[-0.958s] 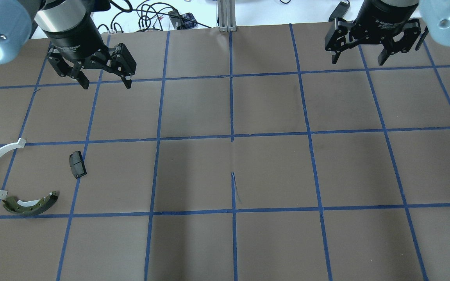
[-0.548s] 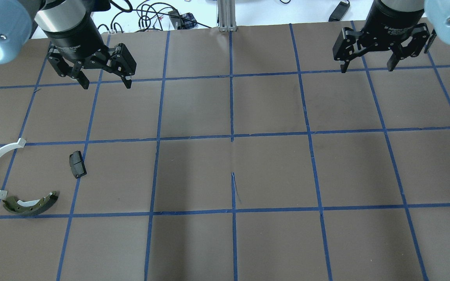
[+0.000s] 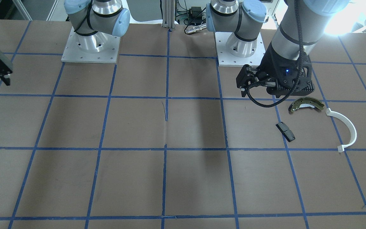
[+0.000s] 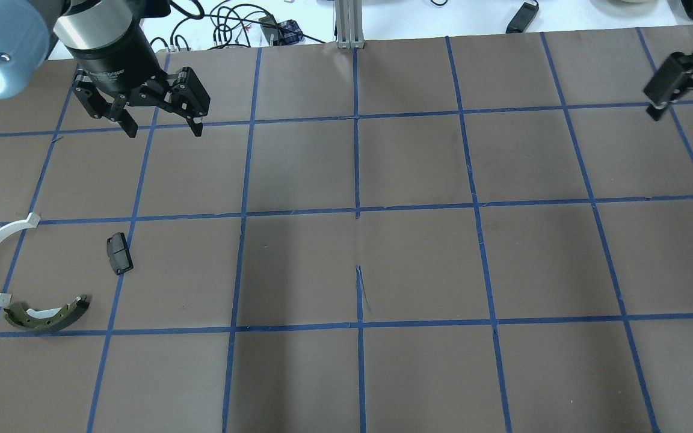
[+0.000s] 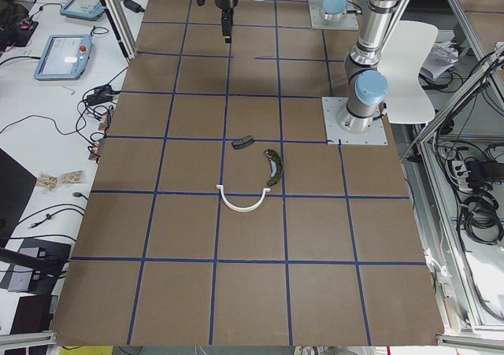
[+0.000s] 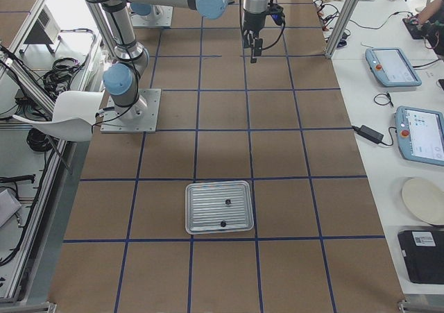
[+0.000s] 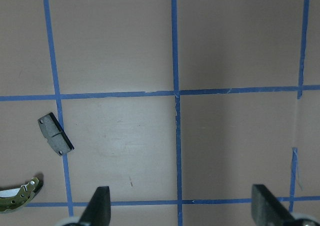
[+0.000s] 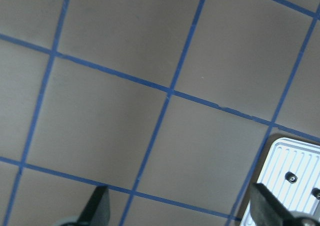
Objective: Place bearing gear from tray to pile
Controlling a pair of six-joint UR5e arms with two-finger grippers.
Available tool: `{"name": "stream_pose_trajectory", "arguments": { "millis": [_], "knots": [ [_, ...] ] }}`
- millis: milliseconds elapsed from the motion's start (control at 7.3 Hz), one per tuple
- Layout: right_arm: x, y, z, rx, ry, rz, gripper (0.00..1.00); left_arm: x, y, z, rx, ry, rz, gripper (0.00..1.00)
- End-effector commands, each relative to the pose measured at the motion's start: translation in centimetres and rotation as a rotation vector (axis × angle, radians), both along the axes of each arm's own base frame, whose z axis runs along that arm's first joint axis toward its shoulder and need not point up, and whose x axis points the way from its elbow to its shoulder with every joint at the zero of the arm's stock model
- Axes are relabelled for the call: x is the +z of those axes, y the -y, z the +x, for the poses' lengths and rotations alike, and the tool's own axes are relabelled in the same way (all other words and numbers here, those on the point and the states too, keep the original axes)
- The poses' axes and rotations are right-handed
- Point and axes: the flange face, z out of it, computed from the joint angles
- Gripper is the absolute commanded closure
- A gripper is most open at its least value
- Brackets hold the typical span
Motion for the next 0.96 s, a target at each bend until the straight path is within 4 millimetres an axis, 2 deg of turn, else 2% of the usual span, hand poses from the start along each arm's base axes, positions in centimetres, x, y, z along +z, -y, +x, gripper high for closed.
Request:
{"name": "stream_pose_trajectory", "arguments": {
  "millis": [0,274,411,548,821],
  "knots": [
    [-1.4,-2.6,-12.8,0.177,0.023,0.052,0.00,0.0,0.0,0.0,0.000,0.000,0.000,0.00],
    [-6.0,-3.8,-24.2,0.307,0.023,0.058,0.00,0.0,0.0,0.0,0.000,0.000,0.000,0.00],
    [-8.9,-4.3,-28.8,0.379,0.023,0.064,0.00,0.0,0.0,0.0,0.000,0.000,0.000,0.00],
    [-12.2,-5.7,-32.9,0.414,0.066,0.074,0.00,0.0,0.0,0.0,0.000,0.000,0.000,0.00],
    [-18.6,-6.5,-38.6,0.548,0.032,0.044,0.00,0.0,0.0,0.0,0.000,0.000,0.000,0.00]
  ]
}}
